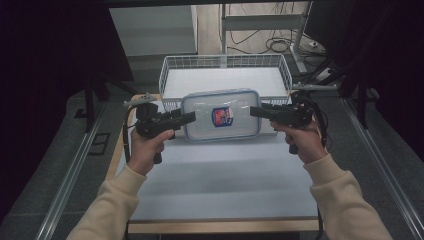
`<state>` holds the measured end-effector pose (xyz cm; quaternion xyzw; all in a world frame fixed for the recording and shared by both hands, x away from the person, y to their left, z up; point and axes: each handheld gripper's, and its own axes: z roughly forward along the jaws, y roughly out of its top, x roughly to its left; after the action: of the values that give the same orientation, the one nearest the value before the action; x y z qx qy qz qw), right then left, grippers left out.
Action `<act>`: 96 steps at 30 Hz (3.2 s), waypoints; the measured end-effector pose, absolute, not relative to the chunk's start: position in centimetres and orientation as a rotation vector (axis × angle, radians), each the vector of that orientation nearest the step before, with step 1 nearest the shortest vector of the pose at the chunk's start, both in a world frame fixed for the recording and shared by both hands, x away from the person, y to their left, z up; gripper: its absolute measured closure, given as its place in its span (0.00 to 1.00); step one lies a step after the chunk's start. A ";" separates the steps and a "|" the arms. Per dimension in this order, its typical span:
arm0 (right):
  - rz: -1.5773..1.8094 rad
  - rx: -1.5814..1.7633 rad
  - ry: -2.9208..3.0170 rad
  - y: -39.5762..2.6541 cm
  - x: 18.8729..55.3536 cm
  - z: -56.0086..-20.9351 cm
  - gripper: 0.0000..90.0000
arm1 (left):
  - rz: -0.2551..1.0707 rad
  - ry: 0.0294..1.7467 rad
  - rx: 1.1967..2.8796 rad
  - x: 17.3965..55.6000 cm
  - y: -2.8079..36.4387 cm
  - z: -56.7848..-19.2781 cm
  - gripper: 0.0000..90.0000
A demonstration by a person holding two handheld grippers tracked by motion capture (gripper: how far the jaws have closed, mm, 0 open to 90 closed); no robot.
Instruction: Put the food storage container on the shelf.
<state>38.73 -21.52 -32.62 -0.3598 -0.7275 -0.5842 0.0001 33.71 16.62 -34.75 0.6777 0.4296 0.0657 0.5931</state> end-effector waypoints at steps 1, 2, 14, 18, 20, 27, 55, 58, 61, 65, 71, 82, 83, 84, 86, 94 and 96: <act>-1.835 -1.130 -2.285 -21.5 38.7 -32.6 0.57 | 0.153 0.999 1.576 33.7 16.6 -34.8 0.53; -1.838 -1.130 -2.287 -21.6 39.1 -32.4 0.57 | 0.155 0.996 1.579 34.1 16.5 -34.4 0.53; -1.867 -1.146 -2.290 -21.9 41.0 -30.7 0.56 | 0.167 0.992 1.591 36.6 16.2 -32.1 0.52; -1.875 -1.154 -2.287 -21.8 42.0 -29.7 0.56 | 0.171 0.981 1.593 37.9 16.3 -31.0 0.52; -1.870 -1.157 -2.294 -21.8 42.7 -29.2 0.56 | 0.162 0.975 1.598 39.4 16.4 -30.5 0.52; -1.812 -1.204 -2.310 -21.3 45.9 -28.6 0.55 | 0.151 0.987 1.585 42.8 16.6 -30.3 0.52; -1.661 -1.525 -2.105 -20.6 53.1 -30.4 0.49 | -0.028 1.212 1.459 51.1 16.3 -32.9 0.42; -1.641 -1.586 -2.154 -20.1 53.0 -30.6 0.47 | -0.033 1.232 1.464 51.8 16.1 -33.4 0.39; -1.654 -1.613 -2.156 -19.8 52.8 -30.6 0.44 | -0.024 1.232 1.470 51.9 15.9 -33.3 0.33; -1.760 -1.611 -2.177 -20.1 51.8 -30.2 0.38 | 0.029 1.219 1.444 51.2 16.1 -32.4 0.24; -1.852 -1.504 -2.249 -21.4 49.6 -29.4 0.36 | 0.096 1.162 1.476 48.3 16.9 -31.0 0.20; -1.849 -1.212 -2.476 -23.2 42.0 -32.3 0.31 | 0.246 1.013 1.650 37.6 17.4 -33.8 0.21; -1.849 -1.212 -2.476 -23.2 42.0 -32.3 0.31 | 0.246 1.013 1.650 37.6 17.4 -33.8 0.21; -1.839 -1.170 -2.497 -23.4 40.7 -33.0 0.31 | 0.238 1.001 1.658 36.1 17.5 -34.8 0.21; -1.836 -1.131 -2.507 -23.7 39.5 -33.9 0.31 | 0.232 0.981 1.668 34.6 17.5 -35.8 0.21; -1.785 -1.039 -2.572 -24.9 35.2 -38.4 0.30 | 0.116 0.926 1.673 29.9 16.9 -40.3 0.22; -1.767 -1.024 -2.565 -25.2 34.3 -39.8 0.29 | 0.137 0.917 1.693 28.9 16.7 -41.2 0.22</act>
<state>34.35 -25.17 -39.81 -0.3115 -0.7805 -0.5377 -0.0687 28.88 16.74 -41.21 0.7210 0.3905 0.0585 0.5695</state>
